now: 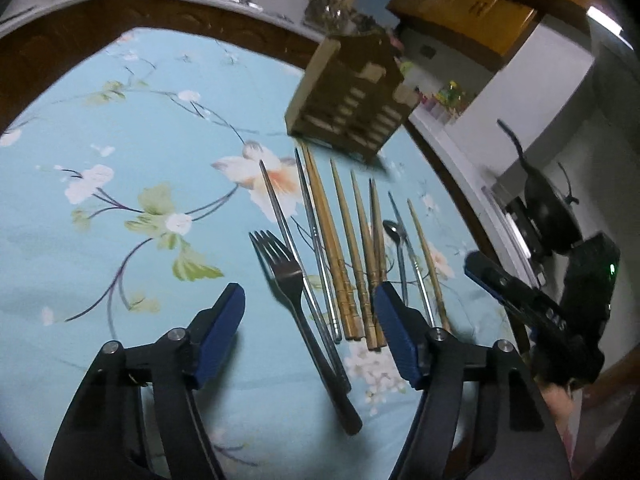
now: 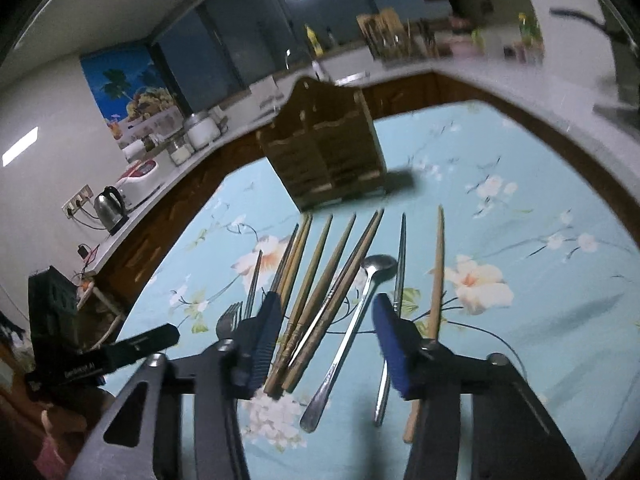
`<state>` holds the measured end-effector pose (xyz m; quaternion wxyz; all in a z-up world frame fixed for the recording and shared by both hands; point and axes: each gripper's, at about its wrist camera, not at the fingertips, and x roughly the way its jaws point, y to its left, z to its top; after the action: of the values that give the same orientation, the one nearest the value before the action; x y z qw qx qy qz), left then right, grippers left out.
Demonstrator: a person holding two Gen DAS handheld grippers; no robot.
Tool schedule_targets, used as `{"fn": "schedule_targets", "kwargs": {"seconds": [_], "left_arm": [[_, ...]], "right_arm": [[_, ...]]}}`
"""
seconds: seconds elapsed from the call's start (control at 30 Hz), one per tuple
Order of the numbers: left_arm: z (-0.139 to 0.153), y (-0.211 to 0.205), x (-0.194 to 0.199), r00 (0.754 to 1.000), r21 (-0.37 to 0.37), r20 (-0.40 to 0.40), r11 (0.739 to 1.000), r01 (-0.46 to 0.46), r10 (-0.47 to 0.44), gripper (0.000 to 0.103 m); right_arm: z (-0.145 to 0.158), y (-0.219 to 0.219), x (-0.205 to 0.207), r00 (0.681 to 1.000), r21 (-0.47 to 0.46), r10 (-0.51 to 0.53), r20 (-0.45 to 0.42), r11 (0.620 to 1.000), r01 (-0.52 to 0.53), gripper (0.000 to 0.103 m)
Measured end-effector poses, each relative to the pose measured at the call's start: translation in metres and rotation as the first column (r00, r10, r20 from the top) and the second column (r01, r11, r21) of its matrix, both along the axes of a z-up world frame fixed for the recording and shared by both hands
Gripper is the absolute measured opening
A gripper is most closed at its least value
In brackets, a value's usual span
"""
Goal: Organize utensils
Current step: 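Lower the left tool onto the steel fork while the right tool lowers onto the steel spoon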
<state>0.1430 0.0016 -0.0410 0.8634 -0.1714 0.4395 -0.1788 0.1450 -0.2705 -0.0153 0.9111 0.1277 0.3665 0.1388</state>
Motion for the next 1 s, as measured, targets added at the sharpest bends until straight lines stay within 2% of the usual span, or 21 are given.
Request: {"fn": "schedule_targets", "kwargs": {"seconds": [0.17,0.33,0.5,0.63,0.7,0.73,0.8,0.87,1.0], "left_arm": [[-0.011,-0.004,0.018,0.998,0.000,-0.057,1.000,0.015,-0.015,0.055],[-0.022,-0.004,0.034,0.992,-0.026,-0.118,0.999,0.035,-0.038,0.051],[-0.028,-0.007,0.046,0.991,-0.030,-0.124,0.998,0.047,-0.050,0.044],[-0.029,-0.010,0.056,0.990,-0.041,-0.122,0.997,0.065,-0.070,0.040],[-0.030,-0.011,0.059,0.990,-0.039,-0.121,0.997,0.067,-0.071,0.024],[-0.033,-0.010,0.061,0.989,-0.045,-0.126,0.997,0.068,-0.073,0.020],[-0.037,-0.008,0.064,0.986,-0.106,-0.135,0.991,0.080,-0.094,0.013],[-0.039,-0.008,0.065,0.985,-0.130,-0.139,0.988,0.085,-0.103,0.011],[-0.034,-0.010,0.061,0.986,-0.115,-0.131,0.989,0.092,-0.107,0.009]], "right_arm": [[-0.012,0.002,0.027,0.995,0.045,0.028,-0.091,0.999,-0.024,0.035],[-0.026,0.000,0.049,0.987,0.033,0.028,-0.160,0.999,-0.023,0.027],[-0.041,-0.008,0.068,0.973,0.089,0.041,-0.225,0.996,-0.021,0.023],[-0.051,-0.012,0.079,0.966,0.125,0.051,-0.254,0.992,-0.020,0.022],[-0.056,-0.018,0.083,0.962,0.183,0.056,-0.267,0.983,-0.007,0.021],[-0.058,-0.022,0.085,0.962,0.206,0.057,-0.268,0.978,-0.001,0.020],[-0.060,-0.026,0.088,0.960,0.234,0.052,-0.274,0.972,0.015,0.016],[-0.062,-0.031,0.088,0.959,0.259,0.052,-0.280,0.966,0.024,0.004],[-0.055,-0.033,0.080,0.967,0.264,0.048,-0.249,0.964,0.020,0.003]]}}
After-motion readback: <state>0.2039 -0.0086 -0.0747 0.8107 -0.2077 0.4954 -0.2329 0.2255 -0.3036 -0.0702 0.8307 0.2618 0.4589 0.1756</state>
